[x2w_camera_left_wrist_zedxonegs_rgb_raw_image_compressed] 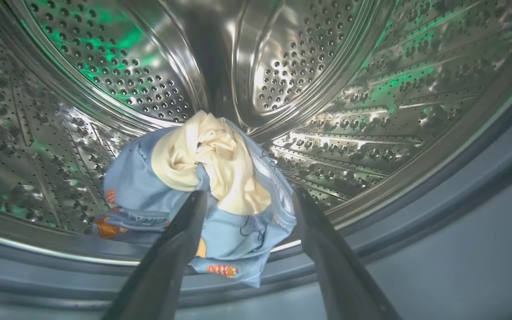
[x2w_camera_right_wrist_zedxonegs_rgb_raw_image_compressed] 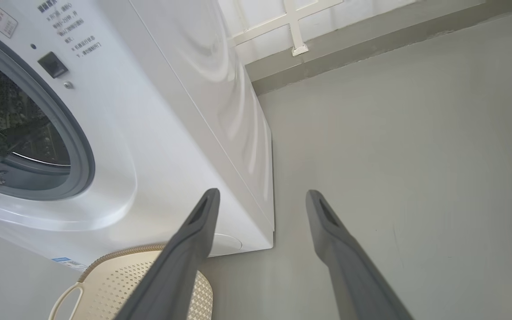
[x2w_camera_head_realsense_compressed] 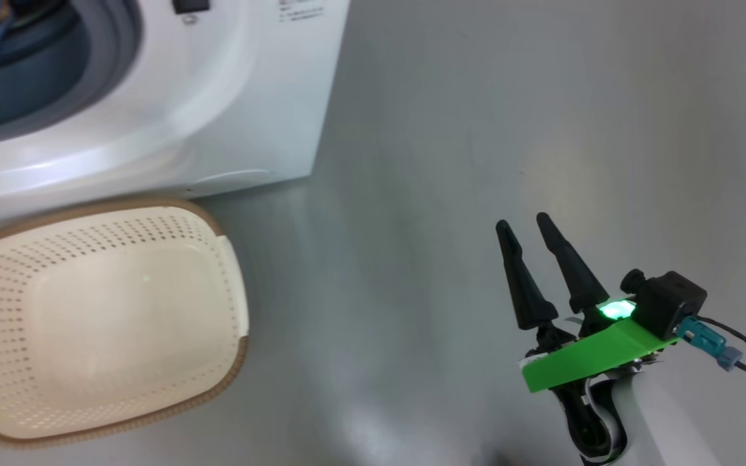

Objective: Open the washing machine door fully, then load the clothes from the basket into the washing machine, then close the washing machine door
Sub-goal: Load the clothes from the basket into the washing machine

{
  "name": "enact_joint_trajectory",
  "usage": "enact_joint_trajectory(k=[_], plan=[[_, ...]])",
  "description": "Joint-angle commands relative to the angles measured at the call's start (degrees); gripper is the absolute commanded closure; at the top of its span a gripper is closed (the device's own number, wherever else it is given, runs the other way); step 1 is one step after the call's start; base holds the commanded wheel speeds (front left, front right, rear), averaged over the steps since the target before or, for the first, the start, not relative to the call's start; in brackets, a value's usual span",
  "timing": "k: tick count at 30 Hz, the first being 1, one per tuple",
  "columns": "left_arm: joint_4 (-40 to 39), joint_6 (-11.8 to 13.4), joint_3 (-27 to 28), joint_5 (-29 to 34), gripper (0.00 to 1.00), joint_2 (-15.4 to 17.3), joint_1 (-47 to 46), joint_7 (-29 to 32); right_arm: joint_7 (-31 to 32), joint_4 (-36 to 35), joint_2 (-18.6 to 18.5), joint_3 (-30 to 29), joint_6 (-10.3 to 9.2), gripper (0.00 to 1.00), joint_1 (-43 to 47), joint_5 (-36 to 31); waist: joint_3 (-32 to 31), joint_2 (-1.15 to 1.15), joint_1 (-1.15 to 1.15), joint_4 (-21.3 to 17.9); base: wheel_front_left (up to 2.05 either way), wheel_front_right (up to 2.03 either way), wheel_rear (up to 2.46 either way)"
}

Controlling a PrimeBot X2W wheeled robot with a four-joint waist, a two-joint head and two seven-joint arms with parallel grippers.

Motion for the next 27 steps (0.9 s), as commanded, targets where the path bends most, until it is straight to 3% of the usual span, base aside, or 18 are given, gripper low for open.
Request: enact_joint_trajectory(k=[1, 16, 27], plan=[[-2.3, -0.1, 3.4, 1.5, 0.0, 2.2, 2.0, -0.3, -0.7, -0.9, 0.1, 0.4, 0.09, 0.0, 1.4, -0.6, -1.8, 0.0, 0.0, 1.7, 0.0, 0.0, 0.0], [-16.3, -0.1, 22.0, 13.9, 0.0, -6.1, 23.3, -0.4, -0.7, 1.1, 0.1, -2.7, 0.09, 0.0, 5.3, -5.4, -10.1, 0.0, 0.0, 7.5, 0.0, 0.0, 0.0], [-23.7, -0.1, 28.6, 20.4, 0.0, -10.1, 35.1, -0.4, -0.7, 1.8, -1.5, -4.4, 0.09, 0.0, 8.0, -6.0, -14.9, 0.0, 0.0, 10.4, 0.0, 0.0, 0.0]])
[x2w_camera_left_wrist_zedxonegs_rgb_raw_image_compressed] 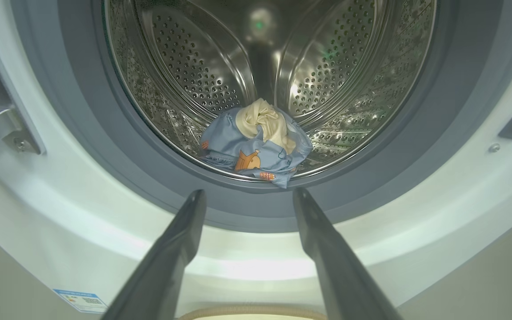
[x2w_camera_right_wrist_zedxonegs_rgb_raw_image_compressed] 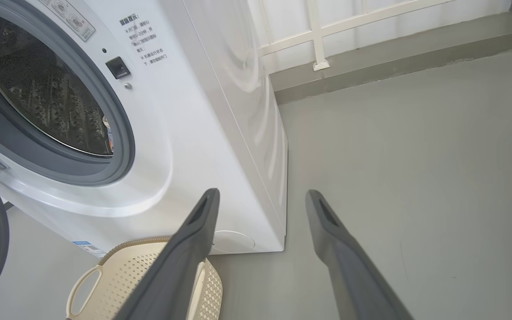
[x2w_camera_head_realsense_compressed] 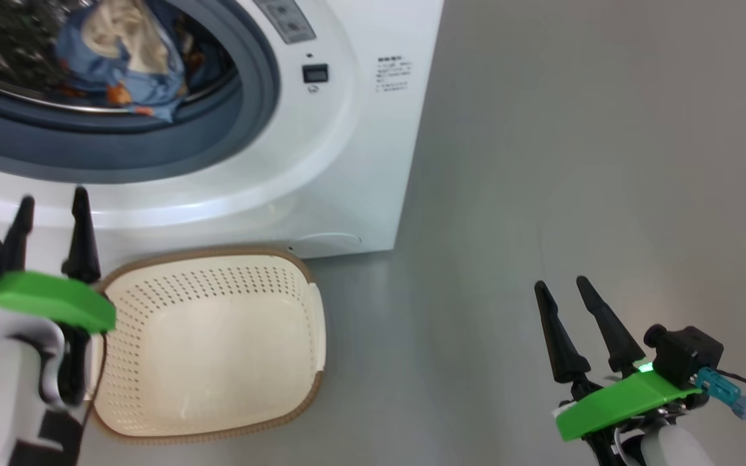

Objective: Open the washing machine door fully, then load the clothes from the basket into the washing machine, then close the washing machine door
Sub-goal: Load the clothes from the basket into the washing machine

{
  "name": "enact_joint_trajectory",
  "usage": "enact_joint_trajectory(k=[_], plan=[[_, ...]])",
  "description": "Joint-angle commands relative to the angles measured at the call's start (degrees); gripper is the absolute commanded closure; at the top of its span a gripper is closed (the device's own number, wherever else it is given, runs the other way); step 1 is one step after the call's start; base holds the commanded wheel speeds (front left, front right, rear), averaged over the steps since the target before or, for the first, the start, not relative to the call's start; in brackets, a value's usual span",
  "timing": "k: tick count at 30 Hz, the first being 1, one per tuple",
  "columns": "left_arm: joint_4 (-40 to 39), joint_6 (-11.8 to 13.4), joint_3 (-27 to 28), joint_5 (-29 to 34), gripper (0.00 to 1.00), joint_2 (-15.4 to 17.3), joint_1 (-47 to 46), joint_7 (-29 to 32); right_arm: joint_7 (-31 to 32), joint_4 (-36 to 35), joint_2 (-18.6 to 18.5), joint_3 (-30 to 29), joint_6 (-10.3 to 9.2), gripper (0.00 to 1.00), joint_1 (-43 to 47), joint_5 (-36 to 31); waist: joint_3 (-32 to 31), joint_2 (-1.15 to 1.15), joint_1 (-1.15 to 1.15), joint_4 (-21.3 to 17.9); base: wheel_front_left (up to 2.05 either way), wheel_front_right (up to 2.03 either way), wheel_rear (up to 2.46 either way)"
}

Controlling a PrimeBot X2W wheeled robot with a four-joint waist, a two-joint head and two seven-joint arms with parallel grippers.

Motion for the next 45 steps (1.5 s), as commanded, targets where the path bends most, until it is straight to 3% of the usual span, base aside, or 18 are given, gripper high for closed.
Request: enact_joint_trajectory(k=[1, 30, 45], plan=[[-1.9, -0.1, 2.2, 0.8, 0.0, 1.9, 0.9, -0.3, -0.7, -1.0, -0.5, 1.0, 0.09, 0.0, 1.0, -0.3, -2.0, 0.0, 0.0, 1.5, 0.0, 0.0, 0.0], [-20.0, -0.1, 11.1, 6.5, 0.0, -3.5, 30.0, -0.3, -0.7, -1.2, -5.1, -1.3, 0.09, 0.0, 10.3, 1.6, -12.9, 0.0, 0.0, 4.6, 0.0, 0.0, 0.0], [-23.3, -0.1, 12.4, 6.1, 0.0, -4.5, 33.2, -0.3, -0.7, -1.7, -5.1, -1.8, 0.09, 0.0, 10.9, 1.4, -12.8, 0.0, 0.0, 4.4, 0.0, 0.0, 0.0]])
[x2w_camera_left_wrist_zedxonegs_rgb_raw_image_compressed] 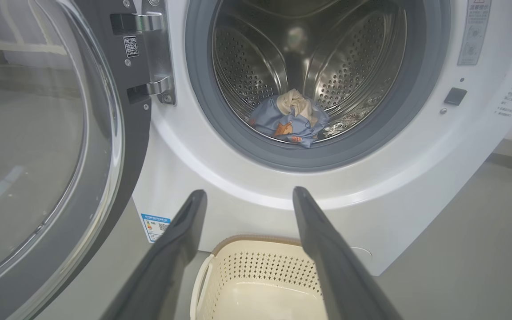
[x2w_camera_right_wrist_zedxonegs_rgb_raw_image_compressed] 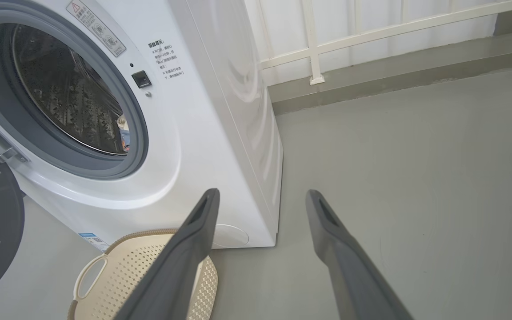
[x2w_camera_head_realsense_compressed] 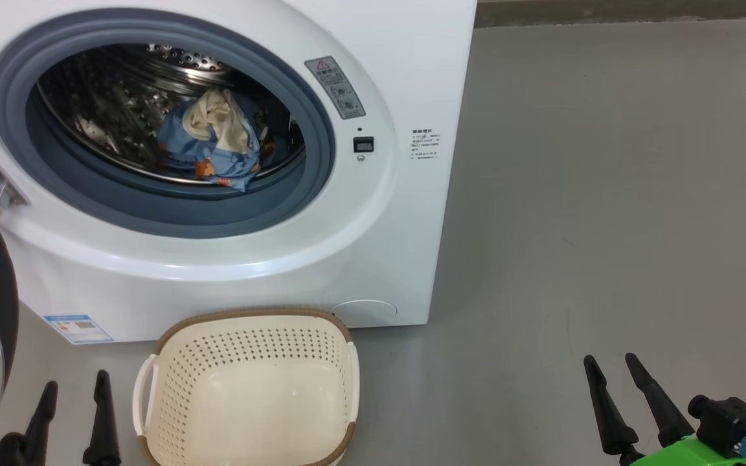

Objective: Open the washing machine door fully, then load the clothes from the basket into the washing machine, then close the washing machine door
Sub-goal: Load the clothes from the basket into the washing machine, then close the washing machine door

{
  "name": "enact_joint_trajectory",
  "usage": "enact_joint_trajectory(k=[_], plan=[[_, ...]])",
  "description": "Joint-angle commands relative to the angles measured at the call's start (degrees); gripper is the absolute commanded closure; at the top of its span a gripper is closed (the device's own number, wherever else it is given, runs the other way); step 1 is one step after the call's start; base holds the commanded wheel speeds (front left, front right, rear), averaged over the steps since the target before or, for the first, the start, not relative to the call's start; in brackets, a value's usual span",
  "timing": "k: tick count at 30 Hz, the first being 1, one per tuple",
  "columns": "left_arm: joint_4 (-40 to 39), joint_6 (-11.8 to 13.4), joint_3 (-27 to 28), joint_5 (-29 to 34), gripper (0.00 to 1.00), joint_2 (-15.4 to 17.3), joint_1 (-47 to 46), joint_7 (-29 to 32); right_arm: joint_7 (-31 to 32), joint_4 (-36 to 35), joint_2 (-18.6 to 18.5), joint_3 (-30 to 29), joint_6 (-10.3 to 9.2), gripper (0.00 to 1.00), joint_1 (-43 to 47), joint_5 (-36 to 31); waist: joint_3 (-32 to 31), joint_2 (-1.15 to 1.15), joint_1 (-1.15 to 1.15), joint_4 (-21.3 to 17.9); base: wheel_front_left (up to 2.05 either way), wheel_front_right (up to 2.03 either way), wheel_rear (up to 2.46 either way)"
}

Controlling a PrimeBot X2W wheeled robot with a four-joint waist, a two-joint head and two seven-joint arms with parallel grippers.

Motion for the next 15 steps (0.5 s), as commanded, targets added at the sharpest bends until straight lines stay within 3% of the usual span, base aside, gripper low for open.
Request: enact_joint_trajectory(k=[1, 15], plan=[[-1.7, -0.1, 2.2, 0.2, 0.0, 1.2, -0.8, -0.4, -0.7, -1.5, -0.6, 1.2, 0.09, 0.0, 0.0, -0.2, 0.0, 0.0, 0.0, -0.1, 0.0, 0.0, 0.0], [-2.1, -0.1, 1.9, -0.2, 0.0, 1.4, -1.1, -0.4, -0.7, -1.7, -0.4, 1.1, 0.09, 0.0, -0.1, -0.3, 0.1, 0.0, 0.0, 0.0, 0.0, 0.0, 0.0]])
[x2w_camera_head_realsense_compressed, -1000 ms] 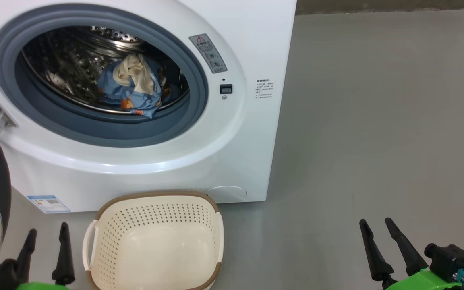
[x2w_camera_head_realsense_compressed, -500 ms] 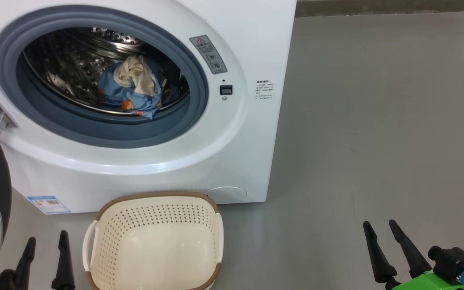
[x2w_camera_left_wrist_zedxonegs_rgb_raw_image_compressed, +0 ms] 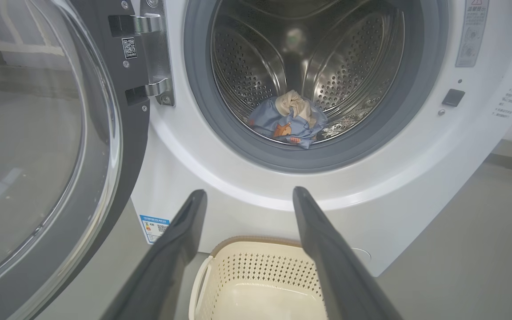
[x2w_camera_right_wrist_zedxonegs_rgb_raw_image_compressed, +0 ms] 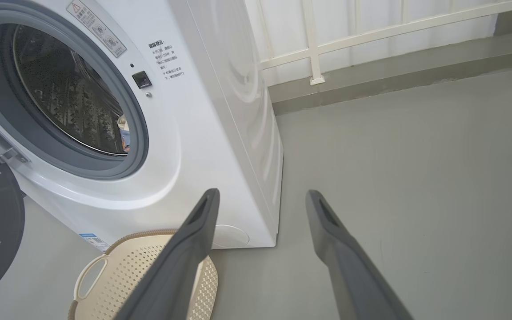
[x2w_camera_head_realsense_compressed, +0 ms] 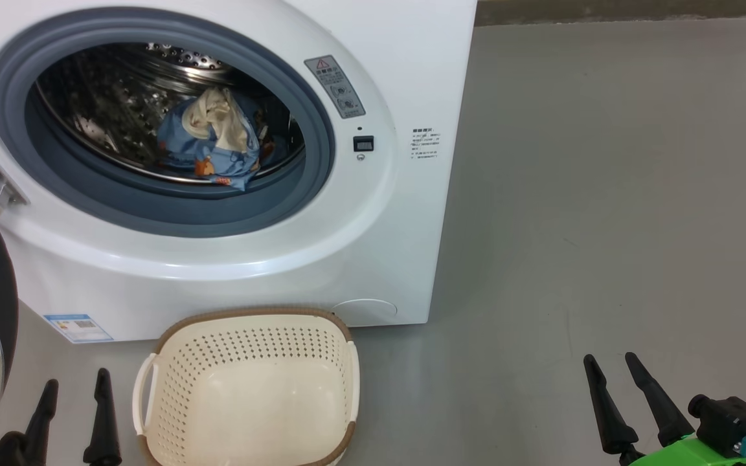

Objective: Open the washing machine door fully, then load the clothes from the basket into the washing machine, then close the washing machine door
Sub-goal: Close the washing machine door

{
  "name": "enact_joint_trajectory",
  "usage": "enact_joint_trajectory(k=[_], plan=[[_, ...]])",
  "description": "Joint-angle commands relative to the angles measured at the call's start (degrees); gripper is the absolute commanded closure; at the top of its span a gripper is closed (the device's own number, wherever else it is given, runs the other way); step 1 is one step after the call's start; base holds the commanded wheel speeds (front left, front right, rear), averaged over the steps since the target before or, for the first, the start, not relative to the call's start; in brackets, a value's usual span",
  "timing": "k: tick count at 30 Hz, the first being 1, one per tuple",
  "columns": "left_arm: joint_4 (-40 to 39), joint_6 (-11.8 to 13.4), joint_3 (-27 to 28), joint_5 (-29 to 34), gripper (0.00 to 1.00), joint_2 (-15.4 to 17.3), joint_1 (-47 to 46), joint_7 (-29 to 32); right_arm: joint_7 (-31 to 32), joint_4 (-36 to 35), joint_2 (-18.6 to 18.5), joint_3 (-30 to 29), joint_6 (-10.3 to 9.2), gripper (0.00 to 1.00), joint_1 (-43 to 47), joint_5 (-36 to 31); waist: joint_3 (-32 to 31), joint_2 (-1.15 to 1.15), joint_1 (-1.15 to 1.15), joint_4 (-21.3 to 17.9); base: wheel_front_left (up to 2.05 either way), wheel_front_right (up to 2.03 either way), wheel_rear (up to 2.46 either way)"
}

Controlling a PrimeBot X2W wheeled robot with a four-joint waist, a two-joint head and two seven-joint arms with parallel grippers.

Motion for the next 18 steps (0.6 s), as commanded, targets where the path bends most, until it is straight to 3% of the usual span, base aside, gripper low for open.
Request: enact_joint_trajectory(k=[1, 10, 18], plan=[[-1.7, -0.1, 2.0, 0.0, 0.0, 1.4, -1.1, -0.4, -0.7, -1.5, -0.4, 1.2, 0.09, 0.0, 0.0, -0.3, 0.0, 0.0, 0.0, 0.1, 0.0, 0.0, 0.0], [-1.6, -0.1, 2.2, -0.1, 0.0, 1.4, -1.0, -0.4, -0.7, -1.6, -0.4, 1.2, 0.09, 0.0, 0.0, -0.3, -0.2, 0.0, 0.0, 0.1, -0.11, 0.11, 0.0], [-1.6, -0.1, 2.2, -0.2, 0.0, 1.5, -1.2, -0.4, -0.7, -1.7, -0.3, 1.0, 0.09, 0.0, -0.1, -0.4, 0.3, 0.0, 0.0, 0.1, -1.06, 1.06, 0.0]])
